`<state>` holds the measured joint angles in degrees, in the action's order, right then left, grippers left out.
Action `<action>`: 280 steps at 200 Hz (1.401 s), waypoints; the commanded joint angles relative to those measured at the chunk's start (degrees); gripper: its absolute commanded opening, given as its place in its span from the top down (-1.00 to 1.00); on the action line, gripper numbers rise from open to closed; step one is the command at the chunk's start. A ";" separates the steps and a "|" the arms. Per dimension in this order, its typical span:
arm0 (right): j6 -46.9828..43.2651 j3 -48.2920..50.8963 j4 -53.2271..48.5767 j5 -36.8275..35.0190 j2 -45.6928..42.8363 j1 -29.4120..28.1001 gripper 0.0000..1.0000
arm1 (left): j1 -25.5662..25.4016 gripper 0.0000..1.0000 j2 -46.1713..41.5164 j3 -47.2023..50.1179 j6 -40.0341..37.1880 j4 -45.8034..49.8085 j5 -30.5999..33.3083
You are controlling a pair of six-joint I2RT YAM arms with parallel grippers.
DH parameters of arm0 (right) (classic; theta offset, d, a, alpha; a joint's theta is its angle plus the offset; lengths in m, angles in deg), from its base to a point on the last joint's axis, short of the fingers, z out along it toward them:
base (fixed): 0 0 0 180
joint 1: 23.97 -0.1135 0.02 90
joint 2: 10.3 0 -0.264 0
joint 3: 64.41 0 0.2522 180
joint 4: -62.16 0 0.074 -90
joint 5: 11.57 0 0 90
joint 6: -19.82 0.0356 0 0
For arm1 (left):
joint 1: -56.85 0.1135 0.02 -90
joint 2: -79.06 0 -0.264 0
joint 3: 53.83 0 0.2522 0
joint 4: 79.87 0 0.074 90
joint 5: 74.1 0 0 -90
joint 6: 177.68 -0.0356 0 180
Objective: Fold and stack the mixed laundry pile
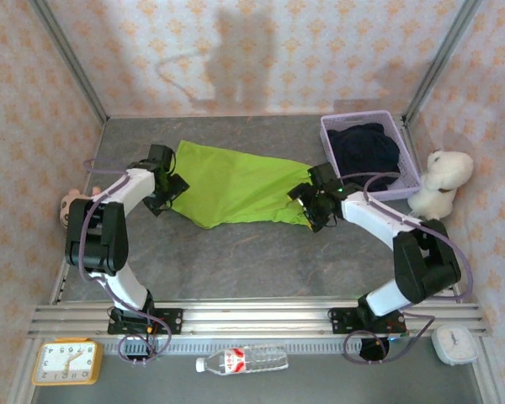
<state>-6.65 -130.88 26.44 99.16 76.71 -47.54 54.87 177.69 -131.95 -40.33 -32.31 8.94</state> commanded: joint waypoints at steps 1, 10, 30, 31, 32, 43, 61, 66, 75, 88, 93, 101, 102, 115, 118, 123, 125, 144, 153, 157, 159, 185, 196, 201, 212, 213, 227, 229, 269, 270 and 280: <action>4.30 0.24 4.27 -5.45 3.67 0.65 -0.73 | -0.19 -0.55 3.64 -0.81 2.08 -2.16 1.83; 3.91 -1.01 2.24 -6.89 5.25 0.79 -0.71 | -0.17 -0.47 5.27 -1.81 2.10 -2.24 1.59; 2.02 -2.99 -0.15 -8.35 8.78 1.22 -0.56 | -0.24 -0.28 9.02 -4.28 1.68 -0.84 1.45; 1.99 -3.05 -0.26 -8.43 9.01 1.28 -0.55 | -0.32 -0.27 9.12 -4.37 1.69 -0.71 1.44; 1.88 -3.12 -0.36 -8.47 9.17 1.31 -0.53 | -0.36 -0.25 9.25 -4.46 1.60 -0.60 1.52; 0.81 -3.42 -0.11 -8.82 10.51 1.62 -0.25 | -0.42 -0.12 10.42 -5.25 1.00 0.39 1.81; -0.94 -3.74 -0.04 -10.37 11.44 2.08 0.29 | -0.33 0.30 13.76 -5.85 -0.30 1.22 1.57; -1.74 -3.97 -0.08 -10.50 11.61 2.21 0.37 | -0.39 0.43 14.09 -5.93 -0.63 1.33 1.24; -4.10 -4.98 -0.01 -10.30 11.85 2.28 0.50 | -0.35 0.62 14.46 -6.36 -1.22 1.28 0.67; -7.90 -7.65 -2.44 -10.68 12.58 2.23 0.78 | -0.39 1.00 14.73 -7.44 -2.51 1.41 -0.51; -9.33 -9.03 -3.66 -10.90 12.81 2.33 0.88 | -0.37 1.00 14.88 -8.17 -3.10 1.86 -0.83; -10.95 -10.55 -4.80 -11.41 12.90 2.34 0.98 | -0.40 1.00 14.96 -9.60 -3.76 2.65 -1.24; -11.13 -10.74 -4.96 -11.45 12.87 2.37 1.00 | -0.40 1.00 14.94 -9.80 -3.85 2.79 -1.27; -13.59 -13.48 -6.81 -11.80 12.54 2.61 1.00 | -0.39 1.00 14.50 -12.88 -5.58 4.90 -1.73; -14.32 -14.32 -7.30 -11.92 12.45 2.64 1.00 | -0.39 1.00 14.22 -13.76 -6.05 5.54 -1.78; -15.53 -15.76 -8.33 -12.10 12.36 2.78 1.00 | -0.35 1.00 13.65 -15.53 -6.95 6.73 -1.85; -16.09 -16.57 -8.80 -12.24 12.28 2.82 1.00 | -0.38 1.00 13.44 -16.19 -7.35 7.29 -1.88; -21.47 -23.48 -13.95 -14.30 12.05 3.05 1.00 | -0.38 1.00 12.20 -25.98 -12.04 14.15 -1.69; -23.91 -26.74 -16.47 -15.21 12.14 3.26 1.00 | -0.48 1.00 12.81 -32.48 -14.80 19.11 -1.25; -24.81 -28.00 -17.47 -15.68 12.16 3.36 1.00 | -0.48 1.00 12.99 -35.20 -15.91 21.22 -0.67; -25.15 -28.58 -17.98 -15.95 12.21 3.40 1.00 | -0.55 1.00 13.17 -36.51 -16.29 22.27 -0.42; -28.30 -31.57 -22.17 -17.21 12.13 4.71 1.00 | -2.05 1.00 12.42 -44.58 -23.10 31.39 5.67; -28.49 -30.08 -22.06 -17.41 11.45 5.16 1.00 | -2.76 1.00 11.28 -42.36 -23.96 32.51 7.20; -28.55 -29.32 -21.92 -17.50 11.17 5.36 1.00 | -2.96 0.95 11.16 -40.10 -24.06 31.92 6.74; -28.44 -27.43 -21.56 -17.20 10.74 5.40 1.00 | -3.12 0.37 8.39 -34.10 -23.10 29.69 4.89; -28.40 -27.31 -21.51 -17.16 10.74 5.39 1.00 | -3.12 0.28 8.27 -33.43 -23.01 29.50 4.83; -28.07 -25.06 -20.65 -15.78 10.62 5.45 1.00 | -3.11 -0.11 7.25 -26.41 -21.51 26.99 3.85; -27.97 -24.76 -20.56 -15.61 10.57 5.40 1.00 | -3.05 -0.12 7.14 -25.59 -21.38 26.72 3.81; -28.11 -22.17 -20.53 -14.91 11.00 5.43 0.99 | -3.07 -0.70 3.52 -15.53 -18.82 21.86 6.15; -28.20 -22.17 -20.56 -14.96 11.04 5.40 0.98 | -3.10 -0.70 3.47 -15.49 -18.81 21.76 6.07; -28.45 -22.46 -20.84 -15.24 11.31 5.40 0.98 | -3.18 -0.70 2.96 -14.65 -18.19 20.78 5.11</action>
<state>-33.66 -153.15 7.23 85.48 89.05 -42.23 51.59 183.86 -147.58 -60.13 -8.92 12.37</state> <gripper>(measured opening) 0.070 0.848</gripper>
